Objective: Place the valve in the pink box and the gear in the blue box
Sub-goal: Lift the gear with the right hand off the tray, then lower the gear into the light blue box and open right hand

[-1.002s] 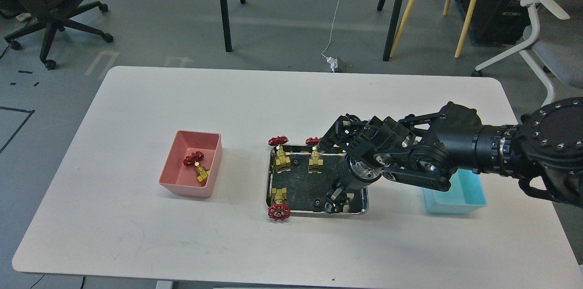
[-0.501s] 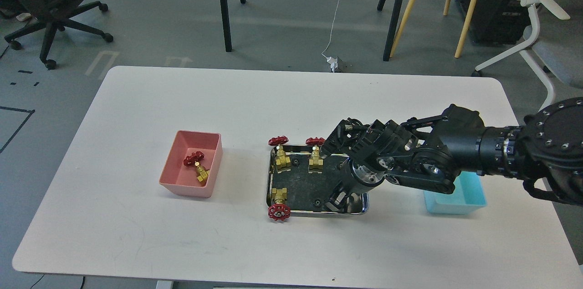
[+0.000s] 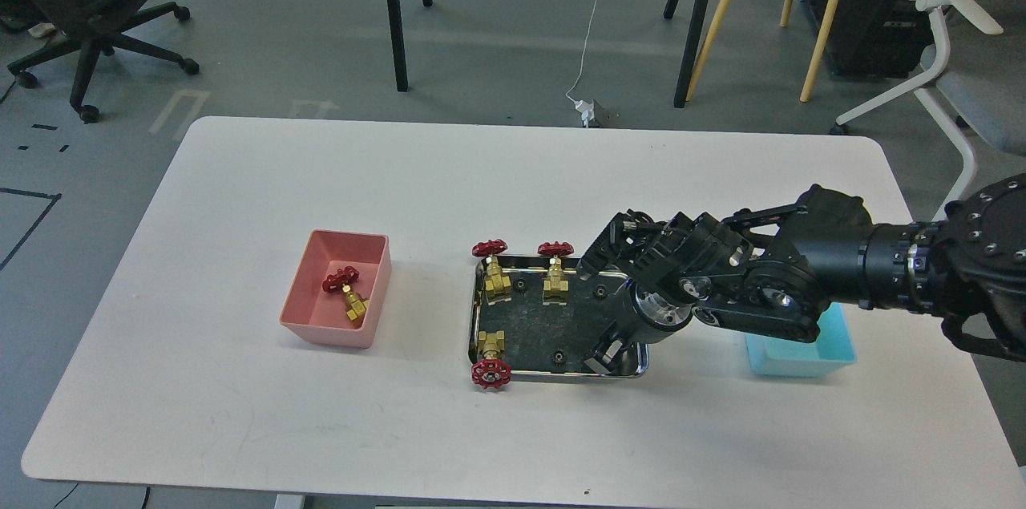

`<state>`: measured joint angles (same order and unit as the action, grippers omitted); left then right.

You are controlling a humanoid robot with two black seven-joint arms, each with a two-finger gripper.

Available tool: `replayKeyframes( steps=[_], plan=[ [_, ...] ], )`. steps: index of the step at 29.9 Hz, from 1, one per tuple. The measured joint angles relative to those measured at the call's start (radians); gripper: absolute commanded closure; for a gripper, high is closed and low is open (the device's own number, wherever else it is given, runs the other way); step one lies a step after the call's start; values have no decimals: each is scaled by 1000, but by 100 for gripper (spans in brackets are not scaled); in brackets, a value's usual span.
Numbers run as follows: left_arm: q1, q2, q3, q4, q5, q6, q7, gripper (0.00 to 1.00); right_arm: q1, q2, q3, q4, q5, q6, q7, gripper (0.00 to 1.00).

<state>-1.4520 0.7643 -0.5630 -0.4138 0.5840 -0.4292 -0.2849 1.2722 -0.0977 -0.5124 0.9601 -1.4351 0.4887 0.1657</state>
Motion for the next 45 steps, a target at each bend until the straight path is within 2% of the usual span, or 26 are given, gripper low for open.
replayKeyframes(
  steps=[2, 10, 19, 25, 29, 41, 45],
  plan=[
    [0, -1, 0, 1, 0, 0, 0, 1, -1, 0, 0, 0, -1, 0, 0, 74],
    [0, -2, 0, 2, 0, 0, 0, 1, -5, 4, 0, -2, -1, 0, 0, 87],
    [0, -2, 0, 3, 0, 1, 0, 1, 8, 4, 15, -6, 2, 0, -1, 89],
    [0, -3, 0, 3, 0, 1, 0, 1, 56, -37, 106, -5, 31, 0, 7, 89],
    [0, -3, 0, 3, -1, 1, 0, 1, 85, -141, 140, 27, 47, 0, 10, 88],
    [0, -8, -2, 3, -1, 7, -1, 1, 65, -710, 247, 282, 61, 0, 11, 88],
    [0, -8, -2, 3, -2, 7, -1, 1, -17, -831, 263, 318, 59, 0, 11, 88]
  ],
)
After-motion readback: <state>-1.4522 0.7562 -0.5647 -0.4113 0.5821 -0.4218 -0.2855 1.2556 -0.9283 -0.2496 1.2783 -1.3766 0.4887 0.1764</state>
